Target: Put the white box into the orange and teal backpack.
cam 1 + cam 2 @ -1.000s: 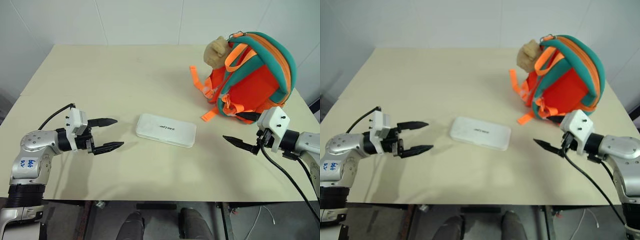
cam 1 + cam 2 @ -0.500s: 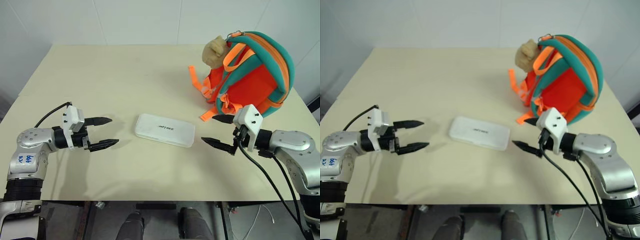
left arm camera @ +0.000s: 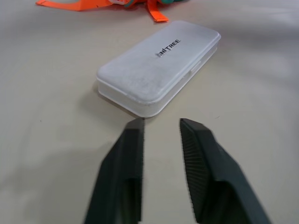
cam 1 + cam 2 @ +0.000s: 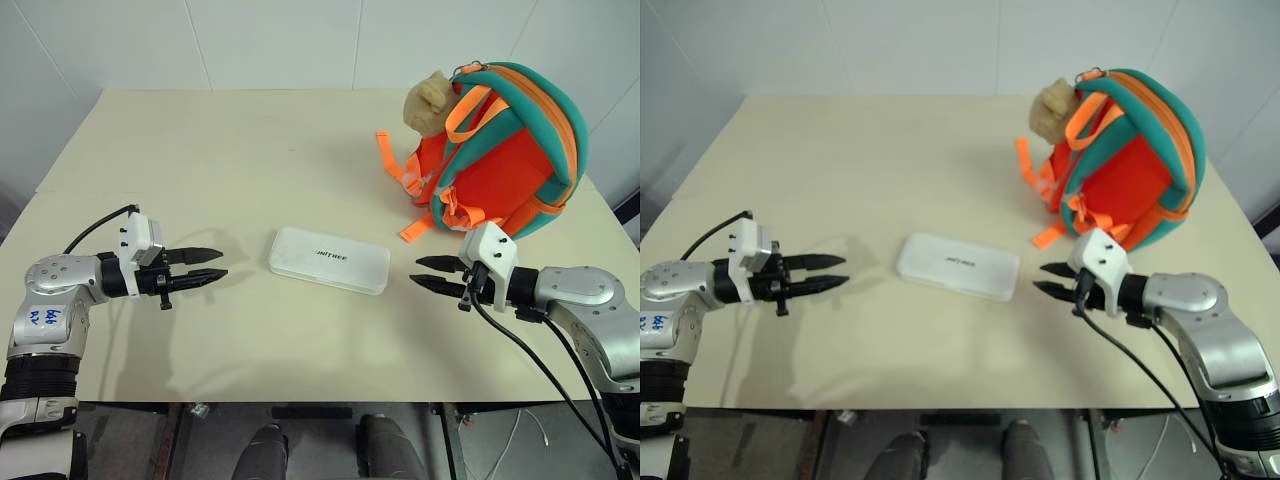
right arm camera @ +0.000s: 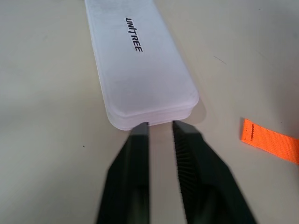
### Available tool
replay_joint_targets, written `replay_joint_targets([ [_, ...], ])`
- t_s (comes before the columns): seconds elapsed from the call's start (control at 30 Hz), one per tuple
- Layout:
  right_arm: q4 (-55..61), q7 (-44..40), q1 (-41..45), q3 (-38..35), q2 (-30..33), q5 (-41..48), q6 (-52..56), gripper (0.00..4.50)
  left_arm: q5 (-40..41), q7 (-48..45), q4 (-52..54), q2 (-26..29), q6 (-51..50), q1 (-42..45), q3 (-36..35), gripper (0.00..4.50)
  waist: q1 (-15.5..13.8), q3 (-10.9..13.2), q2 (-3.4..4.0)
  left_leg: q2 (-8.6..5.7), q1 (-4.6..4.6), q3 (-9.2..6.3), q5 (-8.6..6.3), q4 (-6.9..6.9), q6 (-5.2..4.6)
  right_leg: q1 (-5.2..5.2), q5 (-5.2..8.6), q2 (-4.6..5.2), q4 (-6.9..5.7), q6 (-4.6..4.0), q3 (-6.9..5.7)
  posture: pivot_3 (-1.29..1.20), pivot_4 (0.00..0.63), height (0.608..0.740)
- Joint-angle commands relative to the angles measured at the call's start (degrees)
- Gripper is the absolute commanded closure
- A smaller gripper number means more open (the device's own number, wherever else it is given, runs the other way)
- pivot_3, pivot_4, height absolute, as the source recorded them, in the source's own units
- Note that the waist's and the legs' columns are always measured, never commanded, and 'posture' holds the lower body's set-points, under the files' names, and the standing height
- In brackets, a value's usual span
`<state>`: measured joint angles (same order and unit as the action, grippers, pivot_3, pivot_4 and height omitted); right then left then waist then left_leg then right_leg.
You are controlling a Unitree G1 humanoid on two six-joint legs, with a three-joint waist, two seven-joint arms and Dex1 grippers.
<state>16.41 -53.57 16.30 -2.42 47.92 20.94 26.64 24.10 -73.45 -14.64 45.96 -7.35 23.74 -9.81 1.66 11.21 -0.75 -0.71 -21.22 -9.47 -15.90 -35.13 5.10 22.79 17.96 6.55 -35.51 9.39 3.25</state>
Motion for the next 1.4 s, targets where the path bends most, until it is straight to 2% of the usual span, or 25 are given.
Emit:
replay_joint_targets([
  [0.03,-0.6,-0.6,0.4,-0.7,0.9,-1.2,-2.1,4.50,-0.5,-0.8,-0.3,0.8,1.6,1.4,-0.1,4.35,-0.1,0.0,0.00,-0.01,0.00,0.00,0.00,0.00,0.00,0.00,0.00,0.00,0.00,0.00,0.00,0.00,0.150,0.740],
  [0.17,-2.2,0.3,0.9,1.2,-0.2,-3.5,-2.6,4.50,-1.9,-0.3,-2.2,-0.9,2.8,3.3,1.9,4.46,-0.1,0.0,0.00,-0.01,-0.01,0.00,0.00,-0.01,0.00,0.00,0.00,0.01,-0.01,0.00,0.00,0.00,0.150,0.740],
  [0.33,-5.5,2.9,3.0,5.7,-2.0,-8.1,-1.4,4.50,-11.0,9.4,-10.1,-5.6,8.4,8.1,6.2,4.46,-0.2,0.0,0.00,-0.03,-0.01,-0.01,0.01,-0.06,0.02,0.00,-0.02,0.01,-0.03,0.03,0.00,0.00,0.150,0.740],
  [0.5,-8.4,5.0,4.9,8.2,-4.7,-10.7,-0.6,4.50,-14.4,13.1,-15.0,-8.6,9.8,11.5,8.6,4.46,0.0,0.0,-0.02,-0.04,-0.04,0.00,0.04,-0.08,0.07,0.03,-0.03,0.01,-0.02,0.05,0.02,0.00,0.150,0.740],
  [1.03,-7.8,7.8,7.2,10.7,-11.0,-12.6,3.1,4.50,-13.7,11.0,-19.1,-12.7,10.6,15.1,9.0,4.46,0.0,0.0,-0.01,-0.04,-0.05,0.00,0.10,-0.07,0.17,0.08,-0.03,0.01,-0.09,0.05,0.02,0.00,0.150,0.740],
  [1.4,-10.5,8.1,10.0,11.7,-12.5,-13.9,2.5,4.50,-14.0,11.5,-19.3,-14.6,10.6,13.4,9.3,4.46,0.0,0.0,-0.02,-0.04,-0.05,0.00,0.11,-0.07,0.19,0.09,-0.03,0.01,-0.10,0.05,0.02,0.00,0.150,0.740],
])
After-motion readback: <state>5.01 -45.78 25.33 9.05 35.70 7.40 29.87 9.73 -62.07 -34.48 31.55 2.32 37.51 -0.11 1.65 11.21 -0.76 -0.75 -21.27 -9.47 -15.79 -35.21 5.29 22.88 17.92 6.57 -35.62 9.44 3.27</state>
